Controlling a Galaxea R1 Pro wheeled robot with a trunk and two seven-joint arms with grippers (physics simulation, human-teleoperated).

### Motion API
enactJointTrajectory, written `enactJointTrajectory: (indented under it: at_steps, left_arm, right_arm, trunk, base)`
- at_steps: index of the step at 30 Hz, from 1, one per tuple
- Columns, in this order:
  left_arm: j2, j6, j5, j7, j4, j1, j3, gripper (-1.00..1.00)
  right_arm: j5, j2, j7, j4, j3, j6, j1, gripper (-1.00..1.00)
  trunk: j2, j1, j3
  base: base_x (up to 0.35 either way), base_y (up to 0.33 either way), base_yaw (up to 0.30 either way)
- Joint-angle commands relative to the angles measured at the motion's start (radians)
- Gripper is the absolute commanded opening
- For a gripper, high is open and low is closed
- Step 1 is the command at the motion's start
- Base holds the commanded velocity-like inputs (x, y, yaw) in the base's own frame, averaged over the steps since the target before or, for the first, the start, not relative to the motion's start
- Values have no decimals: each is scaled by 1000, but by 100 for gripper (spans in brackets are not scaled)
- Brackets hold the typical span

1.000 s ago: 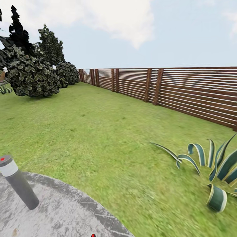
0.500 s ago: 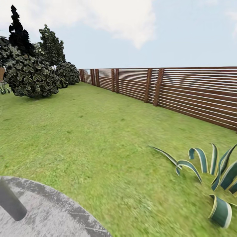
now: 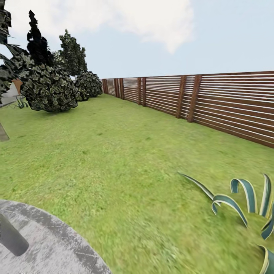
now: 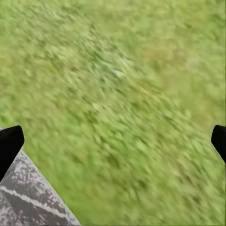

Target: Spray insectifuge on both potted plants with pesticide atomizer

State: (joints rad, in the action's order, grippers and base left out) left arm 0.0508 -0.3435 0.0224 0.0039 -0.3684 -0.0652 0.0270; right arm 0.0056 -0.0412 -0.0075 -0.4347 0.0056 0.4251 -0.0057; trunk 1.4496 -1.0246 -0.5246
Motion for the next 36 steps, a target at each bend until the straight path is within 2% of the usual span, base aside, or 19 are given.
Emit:
enactJointTrajectory:
  at_steps: [1, 13, 36]
  left_arm:
    - [0, -3, 2, 0, 1, -1, 1, 100]
    - [0, -3, 2, 1, 2, -1, 1, 100]
    - [1, -4, 3, 1, 2, -1, 2, 100]
  right_arm:
    - [1, 0, -1, 1, 1, 3, 0, 100]
    - [1, 0, -1, 2, 1, 3, 0, 100]
    - [1, 0, -1, 2, 1, 3, 0, 100]
  trunk:
    - [0, 0, -1]
    - [0, 0, 4]
    - [0, 0, 12]
  base:
    - [228, -260, 260]
    - [180, -282, 267]
    - [105, -294, 268]
